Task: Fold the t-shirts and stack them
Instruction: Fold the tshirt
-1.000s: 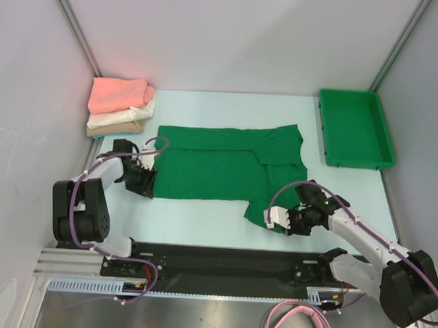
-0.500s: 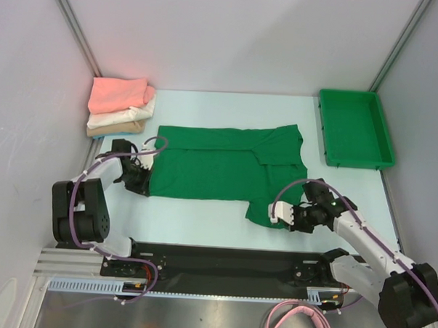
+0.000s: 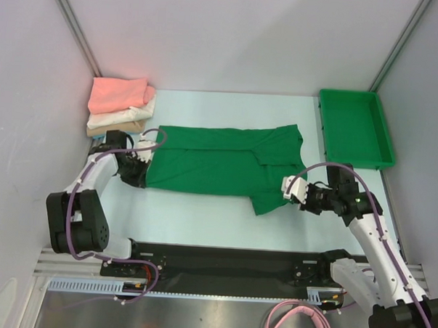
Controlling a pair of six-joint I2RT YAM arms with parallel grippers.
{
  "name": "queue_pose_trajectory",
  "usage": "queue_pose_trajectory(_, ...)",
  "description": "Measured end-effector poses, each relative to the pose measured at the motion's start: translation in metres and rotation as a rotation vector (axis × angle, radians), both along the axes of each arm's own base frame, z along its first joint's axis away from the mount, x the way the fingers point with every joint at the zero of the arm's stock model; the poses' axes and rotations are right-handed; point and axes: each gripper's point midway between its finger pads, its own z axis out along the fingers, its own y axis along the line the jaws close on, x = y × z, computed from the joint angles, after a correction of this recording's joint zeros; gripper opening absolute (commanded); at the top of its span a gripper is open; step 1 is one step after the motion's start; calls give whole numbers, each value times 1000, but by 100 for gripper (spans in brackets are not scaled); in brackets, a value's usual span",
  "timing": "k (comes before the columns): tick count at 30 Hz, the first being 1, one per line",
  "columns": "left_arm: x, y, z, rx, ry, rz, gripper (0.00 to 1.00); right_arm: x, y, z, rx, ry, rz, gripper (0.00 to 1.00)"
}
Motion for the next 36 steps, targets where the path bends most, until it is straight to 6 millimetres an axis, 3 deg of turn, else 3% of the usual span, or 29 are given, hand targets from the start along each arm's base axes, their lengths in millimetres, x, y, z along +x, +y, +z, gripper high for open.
queue_pose_trajectory(5, 12, 2, 17, 4, -26, -8, 1, 19, 5, 23, 43, -35, -43, 0)
queue_pose_trajectory(11, 41, 3, 25, 1, -24, -14, 0, 60, 8, 26, 83, -9, -135, 0)
queue_pose_trajectory(14, 58, 2, 21, -2, -3, -24, 0, 83, 7, 23, 101, 16, -191, 0)
queue_pose_trajectory(25, 118, -8, 15, -5, 18, -63, 1, 175, 2, 40, 168, -17, -325, 0)
queue_pose_trajectory(31, 168, -1, 14, 17, -8, -46, 0, 239, 0, 34, 178, -15, -369, 0)
queue_pose_trajectory(33, 185, 1, 13, 25, -20, -34, 15, 265, -3, 28, 189, -9, -398, 19)
queue_pose_trajectory(34, 194, 2, 13, 28, -31, -27, 24, 277, -5, 26, 200, 0, -415, 43)
queue_pose_trajectory(36, 203, 2, 11, 25, -34, -11, 29, 294, -9, 20, 222, 12, -450, 47)
